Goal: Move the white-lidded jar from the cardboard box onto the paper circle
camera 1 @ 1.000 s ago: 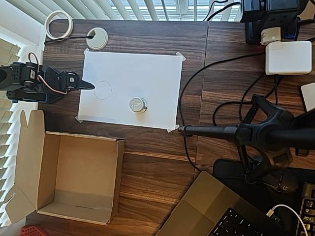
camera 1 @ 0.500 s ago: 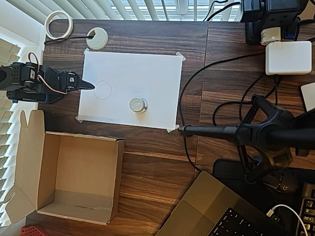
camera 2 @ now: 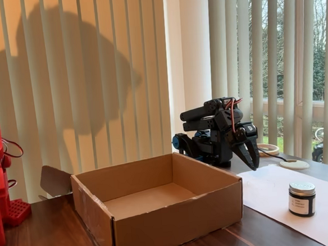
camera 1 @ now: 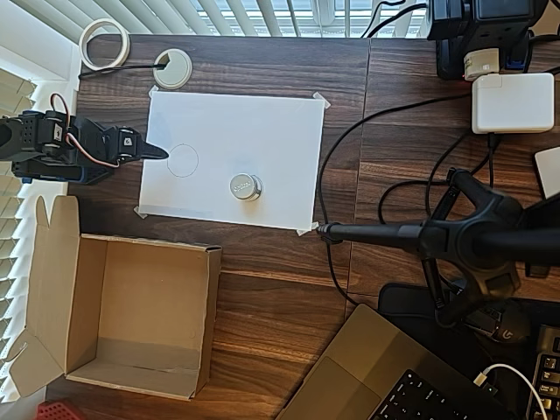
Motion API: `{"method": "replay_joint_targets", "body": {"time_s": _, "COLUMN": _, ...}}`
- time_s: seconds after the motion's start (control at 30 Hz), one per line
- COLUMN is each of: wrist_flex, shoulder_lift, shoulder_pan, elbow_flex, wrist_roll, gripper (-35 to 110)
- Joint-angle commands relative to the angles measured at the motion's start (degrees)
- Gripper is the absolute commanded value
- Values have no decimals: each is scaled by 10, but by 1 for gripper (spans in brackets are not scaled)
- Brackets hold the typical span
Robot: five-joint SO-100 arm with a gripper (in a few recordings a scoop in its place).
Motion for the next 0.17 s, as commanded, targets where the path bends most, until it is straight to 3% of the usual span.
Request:
{"method": "replay_joint_targets", "body": {"time_s": 0.0, "wrist_flex": 8, "shoulder_lift": 37, "shoulder_pan": -8, "elbow_flex": -26, "wrist_roll": -11, "gripper": 0}}
{"method": "replay_joint_targets", "body": {"time_s": 0.13, "wrist_flex": 8, "shoulder_lift": 37, "shoulder_pan": -8, "elbow_flex": -26, "wrist_roll": -11, "gripper": 0}}
